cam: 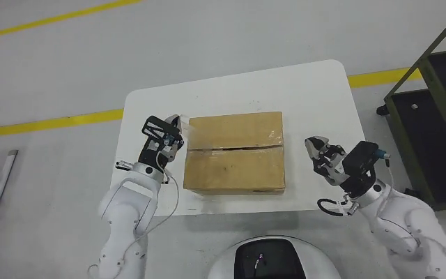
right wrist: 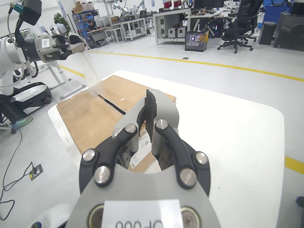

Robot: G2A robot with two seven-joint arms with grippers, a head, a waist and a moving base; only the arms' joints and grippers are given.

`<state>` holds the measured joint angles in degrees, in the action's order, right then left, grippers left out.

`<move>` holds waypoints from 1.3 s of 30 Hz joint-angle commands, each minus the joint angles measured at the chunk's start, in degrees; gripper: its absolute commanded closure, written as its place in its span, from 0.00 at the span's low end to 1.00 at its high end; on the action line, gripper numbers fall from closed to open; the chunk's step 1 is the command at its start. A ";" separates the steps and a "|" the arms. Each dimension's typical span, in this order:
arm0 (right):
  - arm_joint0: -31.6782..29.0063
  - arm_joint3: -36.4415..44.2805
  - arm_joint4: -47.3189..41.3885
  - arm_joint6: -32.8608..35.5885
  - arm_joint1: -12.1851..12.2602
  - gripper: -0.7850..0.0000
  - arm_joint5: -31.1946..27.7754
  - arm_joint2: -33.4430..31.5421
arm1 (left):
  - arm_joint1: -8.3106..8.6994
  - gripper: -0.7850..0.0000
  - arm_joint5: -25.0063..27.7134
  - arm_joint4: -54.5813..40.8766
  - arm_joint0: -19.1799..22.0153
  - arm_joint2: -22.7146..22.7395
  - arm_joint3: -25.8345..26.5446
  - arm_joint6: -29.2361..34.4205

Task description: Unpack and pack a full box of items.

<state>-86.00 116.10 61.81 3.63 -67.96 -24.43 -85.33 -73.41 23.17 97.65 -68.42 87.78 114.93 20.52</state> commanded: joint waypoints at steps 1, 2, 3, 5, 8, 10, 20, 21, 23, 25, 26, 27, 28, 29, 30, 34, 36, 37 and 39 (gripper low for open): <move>1.29 -0.73 0.54 0.60 -0.11 1.00 0.17 1.72 | 0.22 1.00 -0.65 0.55 -1.05 2.10 0.80 0.80; 1.93 -1.30 2.37 1.62 -0.11 1.00 0.93 2.34 | 0.29 1.00 -1.36 0.29 -1.57 3.26 1.32 1.53; 2.41 -1.80 4.34 3.01 -0.14 1.00 2.11 3.07 | 0.37 1.00 -1.72 0.36 -2.04 4.17 2.07 1.99; 3.40 -2.34 4.41 3.74 -0.37 1.00 3.28 5.11 | 0.54 1.00 -2.68 0.65 -3.11 6.24 2.76 2.90; 4.68 -3.59 5.00 4.12 -0.59 1.00 3.92 7.28 | 0.78 1.00 -3.52 1.13 -4.49 8.76 2.78 3.43; 5.36 -4.35 5.55 4.14 -0.70 1.00 4.26 8.35 | 0.93 1.00 -4.06 1.72 -5.17 10.20 2.60 3.34; 7.34 -7.56 6.82 5.06 -0.95 1.00 4.73 10.79 | 1.33 1.00 -8.43 2.52 -6.37 14.24 -0.16 2.85; 7.36 -7.68 6.91 5.07 -0.95 1.00 4.66 10.90 | 1.38 1.00 -8.71 2.44 -6.21 14.67 -0.47 2.71; 7.35 -7.88 7.11 5.14 -0.94 1.00 4.41 11.04 | 1.56 1.00 -8.96 3.51 -5.69 15.44 -0.87 2.49; 7.32 -7.99 7.20 5.25 -0.92 1.00 4.21 11.11 | 1.70 0.96 -8.57 3.43 -5.01 15.80 -1.73 2.12; 7.35 -8.03 7.26 5.28 -0.91 1.00 4.13 11.12 | 1.79 0.93 -8.26 3.64 -4.65 15.93 -2.22 1.95; 7.37 -8.07 7.30 5.29 -0.90 1.00 4.11 11.12 | 1.87 0.96 -8.05 3.74 -4.29 16.01 -2.70 1.79; 7.40 -8.09 7.36 5.33 -0.90 1.00 4.10 11.13 | 1.94 0.96 -8.00 3.93 -3.98 16.08 -3.12 1.70; 7.42 -8.09 7.35 5.33 -0.90 1.00 4.11 11.14 | 1.99 0.95 -8.09 4.07 -3.70 16.14 -3.62 1.64; 7.45 -8.12 7.43 5.39 -0.89 1.00 4.11 11.15 | 2.01 0.90 -8.43 3.79 -3.47 16.22 -4.21 1.69; 7.52 -8.37 7.57 5.51 -0.88 1.00 4.01 11.25 | 2.11 0.00 -8.85 3.44 -2.90 16.10 -5.70 3.31; 7.54 -8.39 7.59 5.52 -0.86 1.00 3.98 11.19 | 2.16 0.00 -9.00 3.24 -2.73 16.04 -5.93 4.14; 7.53 -8.39 7.56 5.52 -0.85 1.00 3.93 11.14 | 2.19 0.00 -9.44 3.73 -2.79 16.14 -6.10 4.89; 7.49 -8.35 7.57 5.53 -0.83 1.00 3.99 11.04 | 2.24 0.00 -10.08 3.93 -2.92 16.32 -6.16 5.75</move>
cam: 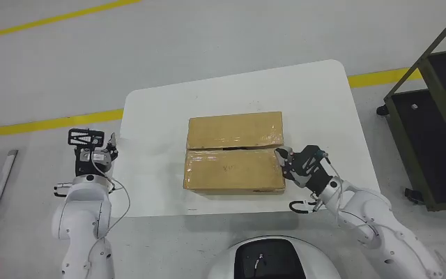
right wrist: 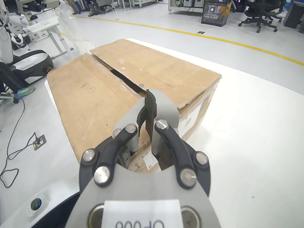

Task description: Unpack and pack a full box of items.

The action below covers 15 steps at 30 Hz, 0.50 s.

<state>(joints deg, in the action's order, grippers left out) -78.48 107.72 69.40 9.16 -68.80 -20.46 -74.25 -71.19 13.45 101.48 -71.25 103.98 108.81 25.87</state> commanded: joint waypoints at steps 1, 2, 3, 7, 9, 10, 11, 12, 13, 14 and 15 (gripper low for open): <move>-0.07 0.02 -0.09 0.02 0.01 1.00 0.10 -0.08 | 0.04 0.00 -0.89 0.18 -0.20 0.41 0.02 0.90; -0.10 0.08 -0.13 0.07 0.01 1.00 0.15 -0.10 | 0.06 0.00 -1.29 0.22 -0.36 0.72 0.04 1.45; -0.14 0.12 -0.24 0.02 0.02 1.00 0.23 -0.15 | 0.11 0.00 -1.81 0.83 -0.52 1.14 0.07 2.28; -0.49 0.54 -0.64 -0.16 0.04 1.00 0.40 -0.42 | 0.19 0.00 -2.71 0.08 -1.06 2.34 0.98 3.30; -0.84 1.14 -0.82 -0.45 0.09 1.00 0.64 -0.89 | 0.22 0.00 -1.71 -1.15 -1.44 2.02 1.98 2.53; -1.11 1.56 -0.93 -0.63 0.12 1.00 0.84 -1.28 | 0.26 0.00 -0.63 -1.39 -1.62 1.41 2.69 2.17; -1.41 2.07 -1.21 -0.91 0.16 1.00 1.02 -1.73 | 0.25 0.00 0.09 -2.00 -1.70 0.72 3.35 1.87; -1.76 2.57 -1.55 -1.22 0.19 1.00 1.15 -2.20 | 0.22 0.00 0.51 -2.83 -1.71 0.03 3.87 1.72; -2.14 3.12 -1.72 -1.43 0.25 1.00 1.26 -2.83 | 0.14 0.00 0.87 -4.18 -1.65 -1.11 4.63 1.57; -2.50 3.79 -1.32 -1.66 0.35 1.00 1.24 -3.53 | 0.02 0.00 1.33 -5.88 -1.54 -2.58 5.40 1.33; -3.00 4.39 -0.79 -1.90 0.46 1.00 1.19 -4.27 | -0.07 0.00 2.10 -7.17 -1.37 -4.23 6.14 1.27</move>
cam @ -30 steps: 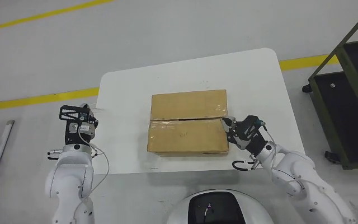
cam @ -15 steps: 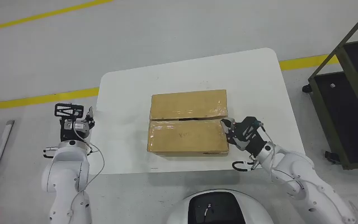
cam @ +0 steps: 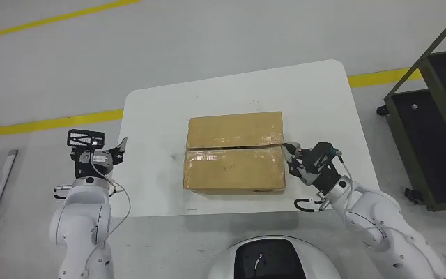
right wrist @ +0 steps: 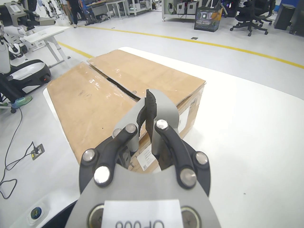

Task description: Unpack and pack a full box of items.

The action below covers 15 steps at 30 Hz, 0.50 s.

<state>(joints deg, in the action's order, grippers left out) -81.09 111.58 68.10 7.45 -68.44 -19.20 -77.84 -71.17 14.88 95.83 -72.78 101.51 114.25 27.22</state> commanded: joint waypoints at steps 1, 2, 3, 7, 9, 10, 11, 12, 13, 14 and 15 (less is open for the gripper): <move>-0.98 1.13 0.75 -0.56 0.20 1.00 -0.05 -1.61 | -0.23 0.00 1.35 -2.97 0.48 -3.91 1.74 -0.48; -1.67 1.63 0.70 -0.92 0.30 1.00 -0.07 -2.55 | -0.38 0.00 1.79 -4.61 0.82 -6.11 2.37 -0.81; -2.32 2.16 0.60 -1.45 0.40 1.00 0.08 -3.70 | -0.60 0.00 2.42 -6.78 1.25 -8.95 3.05 -1.26; -5.42 3.99 1.39 -2.67 0.89 1.00 -0.76 -8.07 | -1.22 0.00 6.04 -10.24 4.76 -19.50 3.15 -0.43; -7.15 4.61 1.40 -3.11 1.11 1.00 -1.14 -10.38 | -1.46 0.00 8.44 -10.06 7.71 -23.99 2.97 1.53; -7.97 4.90 1.45 -3.28 1.22 1.00 -1.37 -11.50 | -1.53 0.00 10.14 -9.46 9.02 -26.09 2.44 2.52; -8.83 4.98 1.17 -3.49 1.29 1.00 -1.33 -12.60 | -1.68 0.00 10.31 -9.54 10.16 -27.58 1.64 3.28; -9.69 5.05 0.68 -3.79 1.35 1.00 -1.47 -13.56 | -1.82 0.00 10.57 -9.58 11.17 -29.11 0.74 4.19; -10.51 4.94 0.33 -4.00 1.41 1.00 -1.60 -14.53 | -1.94 0.00 11.57 -9.34 12.16 -30.81 -0.29 5.38; -11.18 4.97 0.19 -4.22 1.47 1.00 -1.72 -15.38 | -2.03 0.00 12.23 -8.64 13.20 -32.12 -1.32 6.50; -11.85 4.93 -0.15 -4.50 1.51 1.00 -1.69 -16.15 | -2.08 0.00 13.40 -7.08 14.22 -33.58 -2.35 8.03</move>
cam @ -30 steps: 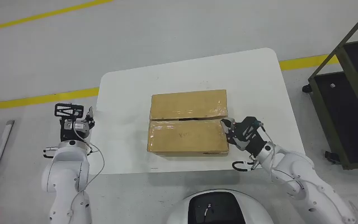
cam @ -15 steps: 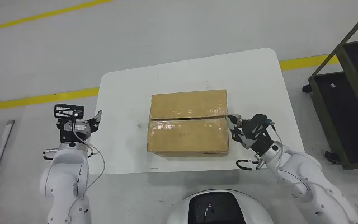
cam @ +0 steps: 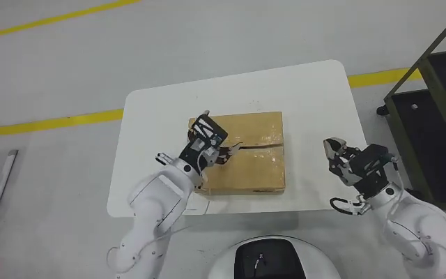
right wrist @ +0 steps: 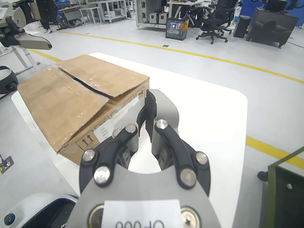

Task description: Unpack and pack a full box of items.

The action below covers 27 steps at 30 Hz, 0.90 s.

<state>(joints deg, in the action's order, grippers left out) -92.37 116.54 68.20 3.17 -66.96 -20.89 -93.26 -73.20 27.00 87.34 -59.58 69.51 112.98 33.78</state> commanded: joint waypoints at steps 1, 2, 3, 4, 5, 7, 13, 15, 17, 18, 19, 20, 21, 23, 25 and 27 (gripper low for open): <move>-1.16 -0.12 -0.48 -0.38 0.07 1.00 -0.10 -1.38 | -0.09 0.00 2.52 2.88 2.03 -2.96 -1.91 2.60; -1.67 -0.14 -0.69 -0.56 0.10 1.00 -0.18 -1.96 | -0.17 0.00 2.95 3.96 2.91 -3.98 -2.79 3.29; -2.14 -0.18 -0.96 -0.66 0.12 1.00 -0.14 -2.48 | -0.27 0.00 3.09 4.59 3.58 -4.86 -3.88 4.03; -2.57 -0.20 -1.15 -0.79 0.15 1.00 -0.17 -2.93 | -0.34 0.00 3.67 5.60 4.33 -5.75 -4.73 4.88; -2.95 -0.21 -1.28 -0.97 0.17 1.00 -0.27 -3.30 | -0.39 0.00 3.82 6.91 5.05 -6.46 -5.44 5.50; -3.58 -0.38 -1.42 -1.24 0.20 1.00 -0.41 -3.90 | -0.55 0.00 3.74 8.57 5.88 -7.82 -7.14 6.10; -4.38 -0.38 -1.75 -1.77 0.24 1.00 -0.53 -4.67 | -0.88 0.00 2.24 12.96 7.82 -9.81 -10.58 6.70; -4.46 -0.32 -1.74 -1.81 0.24 1.00 -0.40 -4.71 | -0.96 0.00 2.10 13.96 8.30 -10.17 -11.39 6.73; -4.50 -0.28 -1.85 -1.87 0.23 1.00 -0.36 -4.66 | -0.99 0.00 2.35 15.73 8.83 -10.66 -12.10 6.92; -4.50 -0.27 -1.83 -1.86 0.23 1.00 -0.43 -4.59 | -0.99 0.00 2.55 16.80 9.04 -10.94 -12.49 7.03; -4.49 -0.27 -1.80 -1.86 0.23 1.00 -0.42 -4.55 | -1.00 0.00 2.60 17.57 9.18 -11.16 -12.82 6.93; -4.47 -0.27 -1.89 -1.92 0.23 1.00 -0.39 -4.49 | -1.03 0.00 2.41 18.10 9.26 -11.27 -13.10 6.82; -4.48 -0.27 -1.88 -1.93 0.22 1.00 -0.36 -4.44 | -1.05 0.00 2.07 18.77 9.32 -11.32 -13.31 6.84; -4.54 -0.37 -1.81 -2.00 0.22 1.00 -0.28 -4.30 | -1.05 0.00 1.24 20.90 9.45 -11.54 -13.23 6.38; -4.57 -0.50 -1.79 -2.04 0.20 1.00 -0.19 -4.16 | -1.06 0.12 0.62 21.86 9.16 -11.63 -13.27 5.24; -4.57 -0.56 -1.83 -2.11 0.19 1.00 -0.11 -4.05 | -1.02 0.51 0.30 23.34 9.04 -11.69 -12.97 3.89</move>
<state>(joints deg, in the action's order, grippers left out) -96.94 116.01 66.43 1.09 -66.76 -21.03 -97.35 -74.24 27.41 109.96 -50.46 57.84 99.87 38.39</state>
